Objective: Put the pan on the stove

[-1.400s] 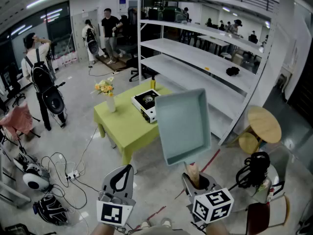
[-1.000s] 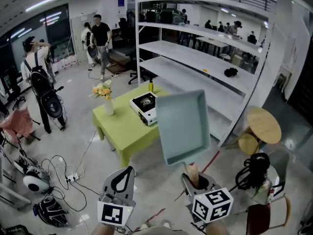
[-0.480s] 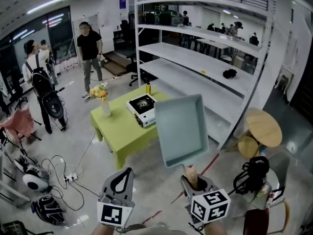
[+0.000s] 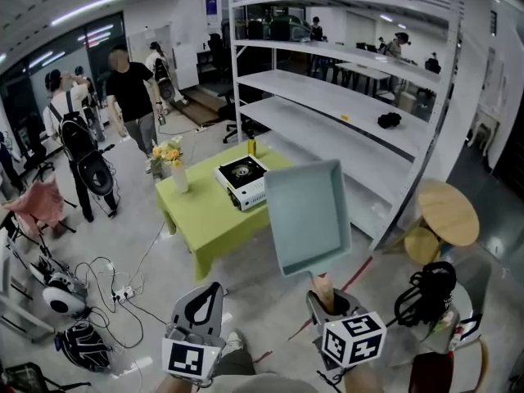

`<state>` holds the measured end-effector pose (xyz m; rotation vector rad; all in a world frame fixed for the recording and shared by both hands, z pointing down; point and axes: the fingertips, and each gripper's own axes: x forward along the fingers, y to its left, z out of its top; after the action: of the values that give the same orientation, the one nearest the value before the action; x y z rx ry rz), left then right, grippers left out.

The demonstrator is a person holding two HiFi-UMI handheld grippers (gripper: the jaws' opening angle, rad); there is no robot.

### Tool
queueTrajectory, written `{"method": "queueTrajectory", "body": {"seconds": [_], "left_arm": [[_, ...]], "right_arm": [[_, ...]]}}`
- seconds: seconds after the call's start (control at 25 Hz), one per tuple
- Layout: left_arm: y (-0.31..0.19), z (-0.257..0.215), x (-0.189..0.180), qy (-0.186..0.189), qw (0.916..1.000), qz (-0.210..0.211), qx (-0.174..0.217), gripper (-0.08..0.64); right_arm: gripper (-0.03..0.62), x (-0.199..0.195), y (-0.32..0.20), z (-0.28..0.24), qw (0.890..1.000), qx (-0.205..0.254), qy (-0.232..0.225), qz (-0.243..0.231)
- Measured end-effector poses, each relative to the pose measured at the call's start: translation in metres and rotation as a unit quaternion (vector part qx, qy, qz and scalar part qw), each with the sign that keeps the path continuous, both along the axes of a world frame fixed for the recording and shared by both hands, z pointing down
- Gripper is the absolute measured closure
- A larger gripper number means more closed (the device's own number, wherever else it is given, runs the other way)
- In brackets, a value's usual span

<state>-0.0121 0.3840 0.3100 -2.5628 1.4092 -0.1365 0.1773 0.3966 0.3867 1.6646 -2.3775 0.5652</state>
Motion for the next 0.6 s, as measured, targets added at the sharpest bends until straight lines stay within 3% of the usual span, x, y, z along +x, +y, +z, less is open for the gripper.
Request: {"method": "queueTrajectory", "body": {"seconds": [0.6], "left_arm": [[-0.062,0.033,-0.004,0.009,1.0,-0.002,-0.002,0.552]], "right_arm": [[0.494,-0.001,-0.05,0.037,1.0,-0.013,0.016,-0.003]]}}
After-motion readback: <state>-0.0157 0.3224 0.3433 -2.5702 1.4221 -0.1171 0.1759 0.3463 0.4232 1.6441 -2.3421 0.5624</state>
